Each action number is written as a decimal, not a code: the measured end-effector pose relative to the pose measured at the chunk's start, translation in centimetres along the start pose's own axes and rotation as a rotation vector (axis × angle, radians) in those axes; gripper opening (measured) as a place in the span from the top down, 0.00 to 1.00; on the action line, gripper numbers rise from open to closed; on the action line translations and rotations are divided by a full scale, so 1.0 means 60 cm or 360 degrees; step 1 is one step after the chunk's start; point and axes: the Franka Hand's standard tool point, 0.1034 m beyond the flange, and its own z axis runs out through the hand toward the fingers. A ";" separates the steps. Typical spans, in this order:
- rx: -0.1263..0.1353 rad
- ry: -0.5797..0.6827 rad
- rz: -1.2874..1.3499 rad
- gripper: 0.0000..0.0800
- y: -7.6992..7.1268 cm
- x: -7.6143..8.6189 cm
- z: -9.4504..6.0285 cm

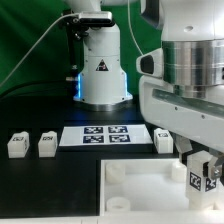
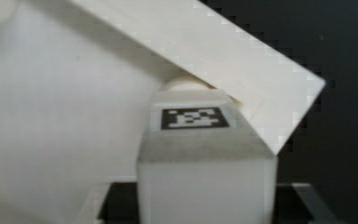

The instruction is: Assemble one leg

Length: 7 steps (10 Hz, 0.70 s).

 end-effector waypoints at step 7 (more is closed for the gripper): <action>0.0019 -0.0058 0.0484 0.23 0.003 -0.008 0.003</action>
Offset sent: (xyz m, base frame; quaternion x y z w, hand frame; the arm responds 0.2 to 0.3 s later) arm 0.0000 0.0000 0.0000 0.0000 0.0000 0.0000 1.0000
